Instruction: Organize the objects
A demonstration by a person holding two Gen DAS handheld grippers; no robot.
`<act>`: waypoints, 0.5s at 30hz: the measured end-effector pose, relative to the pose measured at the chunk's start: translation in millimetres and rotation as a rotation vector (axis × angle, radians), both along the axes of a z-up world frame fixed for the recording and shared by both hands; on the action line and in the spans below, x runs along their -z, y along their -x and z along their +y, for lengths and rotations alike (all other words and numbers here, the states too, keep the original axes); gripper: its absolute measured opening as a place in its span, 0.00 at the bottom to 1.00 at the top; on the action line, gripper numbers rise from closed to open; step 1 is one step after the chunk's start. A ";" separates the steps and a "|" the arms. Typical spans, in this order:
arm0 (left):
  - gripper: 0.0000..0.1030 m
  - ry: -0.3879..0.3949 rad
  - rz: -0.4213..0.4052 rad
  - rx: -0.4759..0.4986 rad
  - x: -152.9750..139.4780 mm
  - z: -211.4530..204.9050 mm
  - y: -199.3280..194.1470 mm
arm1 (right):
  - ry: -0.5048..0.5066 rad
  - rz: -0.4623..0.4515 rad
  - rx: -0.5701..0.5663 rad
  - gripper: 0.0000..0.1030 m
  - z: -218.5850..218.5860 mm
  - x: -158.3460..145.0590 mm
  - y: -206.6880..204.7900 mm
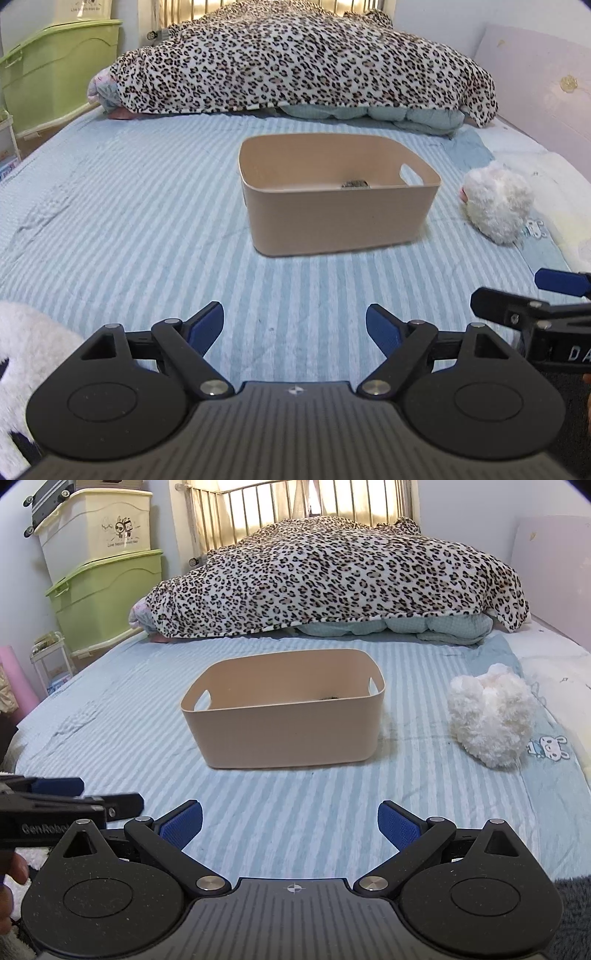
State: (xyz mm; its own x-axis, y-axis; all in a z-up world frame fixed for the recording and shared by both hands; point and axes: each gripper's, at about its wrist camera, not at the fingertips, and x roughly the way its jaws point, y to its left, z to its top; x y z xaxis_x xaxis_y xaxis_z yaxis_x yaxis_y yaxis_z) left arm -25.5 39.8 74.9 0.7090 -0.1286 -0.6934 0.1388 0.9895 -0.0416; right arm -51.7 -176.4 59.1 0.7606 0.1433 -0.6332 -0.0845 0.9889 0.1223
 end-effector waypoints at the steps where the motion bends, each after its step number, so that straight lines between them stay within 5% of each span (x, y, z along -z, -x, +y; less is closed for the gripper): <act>1: 0.82 -0.002 0.004 0.003 1.4 -0.6 1.1 | -0.003 0.002 0.001 1.00 -0.6 0.3 1.2; 15: 0.81 -0.044 -0.026 0.045 -0.5 -11.6 11.7 | -0.006 0.014 0.023 1.00 -2.9 1.1 10.9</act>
State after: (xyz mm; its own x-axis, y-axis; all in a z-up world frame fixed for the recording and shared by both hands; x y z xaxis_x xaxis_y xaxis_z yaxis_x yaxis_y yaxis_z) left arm -37.2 28.2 75.4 0.7211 -0.1306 -0.6805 0.1835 0.9830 0.0058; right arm -62.6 -179.3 58.0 0.7550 0.1295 -0.6428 -0.0599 0.9898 0.1292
